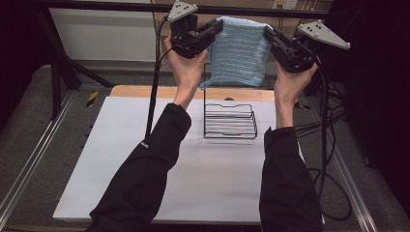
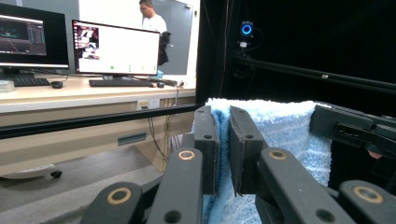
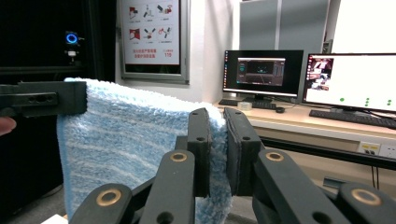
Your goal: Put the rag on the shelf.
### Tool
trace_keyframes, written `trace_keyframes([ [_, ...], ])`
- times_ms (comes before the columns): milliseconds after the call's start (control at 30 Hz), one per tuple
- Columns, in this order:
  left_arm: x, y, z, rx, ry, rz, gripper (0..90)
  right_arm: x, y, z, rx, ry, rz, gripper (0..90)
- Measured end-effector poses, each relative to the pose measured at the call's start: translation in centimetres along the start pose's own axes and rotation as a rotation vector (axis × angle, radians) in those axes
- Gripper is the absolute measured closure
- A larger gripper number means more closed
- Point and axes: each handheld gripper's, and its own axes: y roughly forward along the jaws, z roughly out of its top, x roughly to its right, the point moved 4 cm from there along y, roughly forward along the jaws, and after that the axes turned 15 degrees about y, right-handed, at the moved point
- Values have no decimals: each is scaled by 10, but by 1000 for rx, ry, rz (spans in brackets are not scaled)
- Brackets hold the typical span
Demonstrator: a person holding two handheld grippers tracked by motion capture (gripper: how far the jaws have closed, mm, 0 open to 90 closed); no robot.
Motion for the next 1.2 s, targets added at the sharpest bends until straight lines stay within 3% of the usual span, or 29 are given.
trace_keyframes([
  [233,-4,12,4,-11,44,15,827,11,13,1,-2,1,0,818],
  [600,-8,24,-20,-40,42,-1,826,28,28,-15,-56,21,-14,818],
  [867,-9,19,-42,-46,20,-34,825,30,30,-30,-90,7,-4,818],
  [1200,-1,9,-67,-68,18,-88,823,31,17,-50,-135,-6,8,817],
])
